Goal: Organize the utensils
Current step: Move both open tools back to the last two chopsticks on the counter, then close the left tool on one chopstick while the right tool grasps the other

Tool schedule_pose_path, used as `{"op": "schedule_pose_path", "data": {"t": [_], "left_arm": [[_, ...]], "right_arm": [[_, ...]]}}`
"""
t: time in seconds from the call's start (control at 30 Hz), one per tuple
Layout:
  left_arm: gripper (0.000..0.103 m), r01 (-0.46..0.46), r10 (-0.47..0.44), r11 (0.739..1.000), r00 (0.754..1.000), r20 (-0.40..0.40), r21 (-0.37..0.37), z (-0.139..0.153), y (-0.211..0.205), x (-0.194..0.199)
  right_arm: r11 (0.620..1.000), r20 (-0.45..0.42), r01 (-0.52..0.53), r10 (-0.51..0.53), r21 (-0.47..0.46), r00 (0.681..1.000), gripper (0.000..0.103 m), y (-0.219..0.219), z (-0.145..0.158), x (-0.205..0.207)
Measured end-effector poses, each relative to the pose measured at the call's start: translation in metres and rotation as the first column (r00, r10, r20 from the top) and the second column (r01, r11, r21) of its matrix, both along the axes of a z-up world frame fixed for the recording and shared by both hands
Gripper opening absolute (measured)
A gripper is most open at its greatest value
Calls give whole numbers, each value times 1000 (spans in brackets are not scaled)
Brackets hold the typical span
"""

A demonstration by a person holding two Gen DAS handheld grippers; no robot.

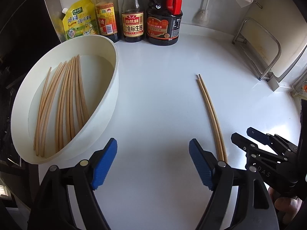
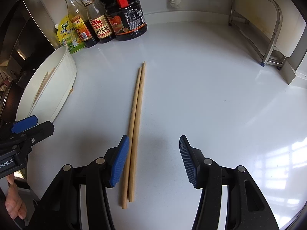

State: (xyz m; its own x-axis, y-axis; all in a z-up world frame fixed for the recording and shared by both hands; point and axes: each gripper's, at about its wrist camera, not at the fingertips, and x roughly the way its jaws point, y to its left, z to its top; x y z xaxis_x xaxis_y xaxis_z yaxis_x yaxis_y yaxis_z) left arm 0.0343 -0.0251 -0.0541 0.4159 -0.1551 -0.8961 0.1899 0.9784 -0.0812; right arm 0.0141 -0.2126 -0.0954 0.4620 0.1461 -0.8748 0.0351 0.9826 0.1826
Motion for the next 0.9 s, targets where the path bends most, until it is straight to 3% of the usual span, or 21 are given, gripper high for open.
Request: {"op": "schedule_pose_path", "data": {"t": [0.2, 0.83, 0.9], "left_arm": [[76, -2, 2, 1000, 1000, -7, 9, -6, -4, -3], [76, -30, 30, 1000, 999, -19, -6, -11, -4, -2], [76, -27, 26, 1000, 999, -20, -6, -12, -4, -2]], "right_arm": [[1000, -14, -24, 23, -13, 1000, 52, 4, -14, 3], [989, 14, -87, 89, -120, 996, 52, 29, -15, 3], [986, 25, -95, 100, -133, 995, 45, 32, -15, 3]]}}
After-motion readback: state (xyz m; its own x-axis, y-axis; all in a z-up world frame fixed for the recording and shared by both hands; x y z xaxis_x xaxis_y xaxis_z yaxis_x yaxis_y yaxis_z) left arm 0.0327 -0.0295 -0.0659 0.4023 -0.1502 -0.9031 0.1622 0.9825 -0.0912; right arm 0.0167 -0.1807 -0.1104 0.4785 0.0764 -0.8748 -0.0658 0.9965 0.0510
